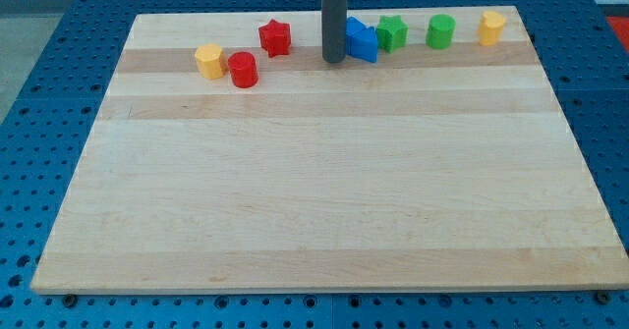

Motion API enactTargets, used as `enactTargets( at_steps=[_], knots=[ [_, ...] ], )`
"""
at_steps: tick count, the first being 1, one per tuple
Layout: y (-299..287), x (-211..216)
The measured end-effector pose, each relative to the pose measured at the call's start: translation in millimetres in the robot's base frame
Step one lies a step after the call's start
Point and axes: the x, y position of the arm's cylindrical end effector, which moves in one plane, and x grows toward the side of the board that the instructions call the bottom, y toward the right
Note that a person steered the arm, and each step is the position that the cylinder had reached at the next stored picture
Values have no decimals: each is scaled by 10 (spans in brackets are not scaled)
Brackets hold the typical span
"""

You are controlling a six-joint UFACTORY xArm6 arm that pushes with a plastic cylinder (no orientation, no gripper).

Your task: Move green star towards down

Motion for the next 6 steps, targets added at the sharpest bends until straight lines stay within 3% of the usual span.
enactTargets(
  at_steps=[1,2,3,4,5,6],
  knots=[
    [-181,-403],
    [24,-836],
    [669,-874],
    [890,-382],
    [934,399],
    [934,594]
  ],
)
